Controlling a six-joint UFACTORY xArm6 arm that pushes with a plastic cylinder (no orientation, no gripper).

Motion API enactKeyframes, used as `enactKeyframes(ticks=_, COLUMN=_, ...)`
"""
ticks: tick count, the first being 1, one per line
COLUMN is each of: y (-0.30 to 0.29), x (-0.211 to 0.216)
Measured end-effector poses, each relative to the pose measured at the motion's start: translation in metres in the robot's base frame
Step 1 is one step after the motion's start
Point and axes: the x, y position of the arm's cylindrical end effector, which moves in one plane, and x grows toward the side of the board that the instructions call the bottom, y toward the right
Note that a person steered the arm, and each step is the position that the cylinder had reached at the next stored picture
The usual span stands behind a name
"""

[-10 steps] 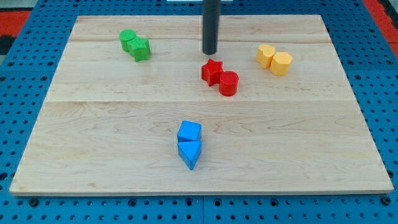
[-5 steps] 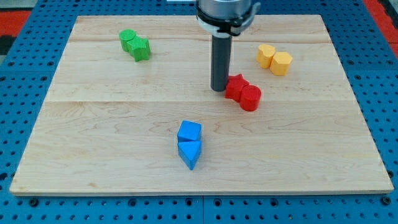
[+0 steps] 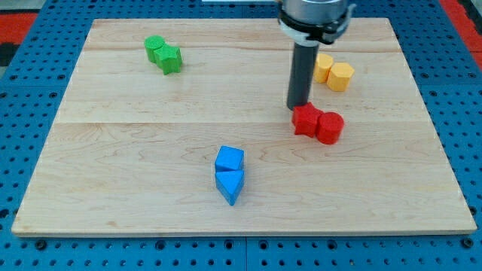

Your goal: Push the red star along with the red circle towards the bottom right

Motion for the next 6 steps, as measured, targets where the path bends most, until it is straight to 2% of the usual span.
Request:
enactKeyframes(ticks=2, y=0.056, x=0.024)
enactKeyframes(ticks=3, y=0.059, x=0.037)
enactKeyframes(ticks=4, y=0.061, x=0.018)
enactKeyframes(ticks=6, y=0.017, x=0.008)
